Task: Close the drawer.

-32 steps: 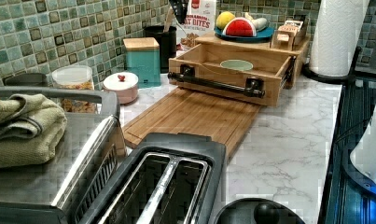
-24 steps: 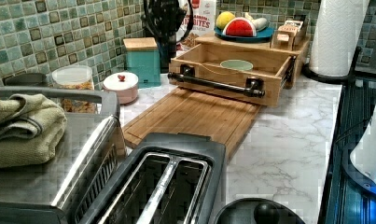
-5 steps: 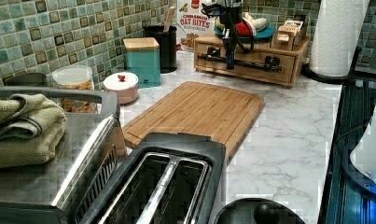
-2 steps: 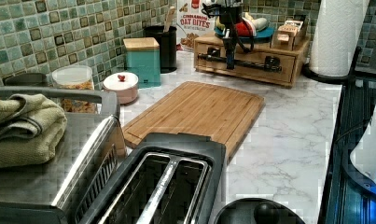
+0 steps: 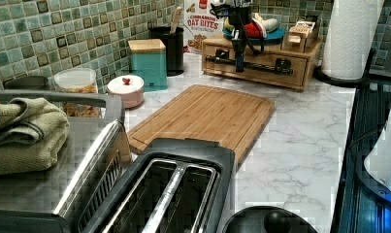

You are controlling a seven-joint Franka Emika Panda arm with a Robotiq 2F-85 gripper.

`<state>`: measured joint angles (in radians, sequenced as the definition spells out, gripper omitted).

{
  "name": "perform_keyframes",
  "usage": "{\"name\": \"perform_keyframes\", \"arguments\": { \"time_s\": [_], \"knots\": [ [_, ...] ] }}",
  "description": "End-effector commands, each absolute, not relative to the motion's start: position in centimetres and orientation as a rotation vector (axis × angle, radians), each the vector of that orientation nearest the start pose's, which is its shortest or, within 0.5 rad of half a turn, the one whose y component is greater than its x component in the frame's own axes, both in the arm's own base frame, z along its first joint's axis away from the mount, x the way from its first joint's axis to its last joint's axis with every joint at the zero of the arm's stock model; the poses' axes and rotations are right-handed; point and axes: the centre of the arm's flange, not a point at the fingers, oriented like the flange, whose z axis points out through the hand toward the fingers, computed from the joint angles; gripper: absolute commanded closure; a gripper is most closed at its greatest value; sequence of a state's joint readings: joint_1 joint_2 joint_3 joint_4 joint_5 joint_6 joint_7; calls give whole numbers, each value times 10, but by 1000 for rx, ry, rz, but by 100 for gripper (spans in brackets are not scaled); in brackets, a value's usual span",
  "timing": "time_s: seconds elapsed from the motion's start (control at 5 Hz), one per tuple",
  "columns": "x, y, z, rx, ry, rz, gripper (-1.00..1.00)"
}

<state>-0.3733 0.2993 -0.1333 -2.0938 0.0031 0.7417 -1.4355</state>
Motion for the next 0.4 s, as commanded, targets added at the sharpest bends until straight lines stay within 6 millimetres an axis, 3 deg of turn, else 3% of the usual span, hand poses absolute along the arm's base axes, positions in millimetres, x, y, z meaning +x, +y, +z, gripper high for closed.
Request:
{"name": "perform_keyframes", "arguments": {
  "time_s": [0.2, 0.4],
  "knots": [
    [455, -413, 345, -3259, 33, -31, 100],
    [455, -413, 345, -3259, 32, -30, 100]
  ]
}}
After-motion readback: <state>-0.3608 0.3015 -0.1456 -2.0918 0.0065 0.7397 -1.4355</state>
